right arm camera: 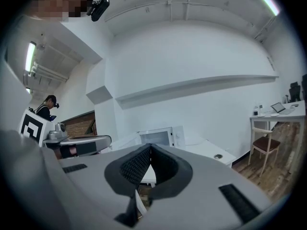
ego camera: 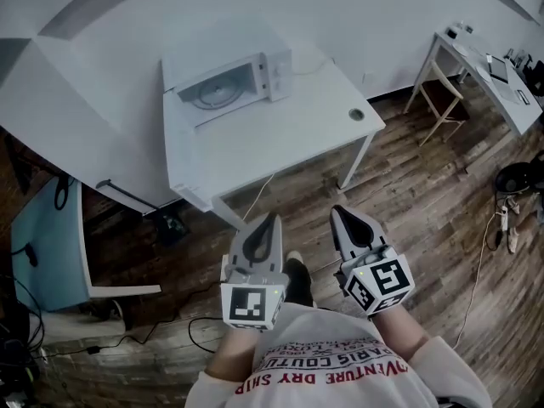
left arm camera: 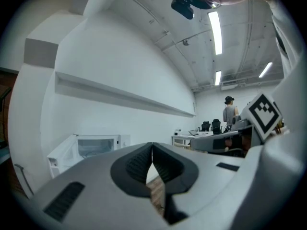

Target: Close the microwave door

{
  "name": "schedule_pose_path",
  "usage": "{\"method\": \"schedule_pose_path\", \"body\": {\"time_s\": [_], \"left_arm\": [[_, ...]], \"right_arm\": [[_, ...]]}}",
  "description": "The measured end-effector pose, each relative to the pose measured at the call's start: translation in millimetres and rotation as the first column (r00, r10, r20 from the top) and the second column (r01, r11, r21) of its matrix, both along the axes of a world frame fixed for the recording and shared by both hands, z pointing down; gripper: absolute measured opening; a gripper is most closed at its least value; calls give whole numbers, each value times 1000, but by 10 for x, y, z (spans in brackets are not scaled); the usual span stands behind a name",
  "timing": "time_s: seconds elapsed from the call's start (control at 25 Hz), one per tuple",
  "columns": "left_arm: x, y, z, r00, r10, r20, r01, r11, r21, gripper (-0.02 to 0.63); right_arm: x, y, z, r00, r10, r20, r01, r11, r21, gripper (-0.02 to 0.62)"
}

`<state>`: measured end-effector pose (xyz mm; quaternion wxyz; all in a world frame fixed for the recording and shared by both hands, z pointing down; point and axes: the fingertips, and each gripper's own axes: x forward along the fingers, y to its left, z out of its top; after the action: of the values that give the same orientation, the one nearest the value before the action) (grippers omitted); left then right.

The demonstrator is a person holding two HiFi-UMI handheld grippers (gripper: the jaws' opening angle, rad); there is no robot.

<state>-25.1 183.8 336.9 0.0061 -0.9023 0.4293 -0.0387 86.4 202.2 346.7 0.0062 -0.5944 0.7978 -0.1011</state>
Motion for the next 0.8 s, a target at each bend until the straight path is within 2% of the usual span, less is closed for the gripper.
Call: {"method": "schedule_pose_path", "body": {"time_s": [0.12,0.36,0.56,0.8], "left_arm": [[184,-314,0,1000,3,14,-3,1000,7,6],[494,-1238,-82,999,39,-37,-39,999,10,6],[531,-2061,-180,997,31,-77,-31,1000,5,6],[540,-2817,-113,998,13,-66,-13,1000,1,6]], "right_arm": [[113,-306,34,1000,1,-11,-1,1000,-3,12],[373,-1145,0,999,29,-39,-29,1000,-3,12],[391,-2008,-134,998,10,-65,-9,1000,12,12],[391,-2797,-120,997,-20,-72,21,1000,17,12]]}}
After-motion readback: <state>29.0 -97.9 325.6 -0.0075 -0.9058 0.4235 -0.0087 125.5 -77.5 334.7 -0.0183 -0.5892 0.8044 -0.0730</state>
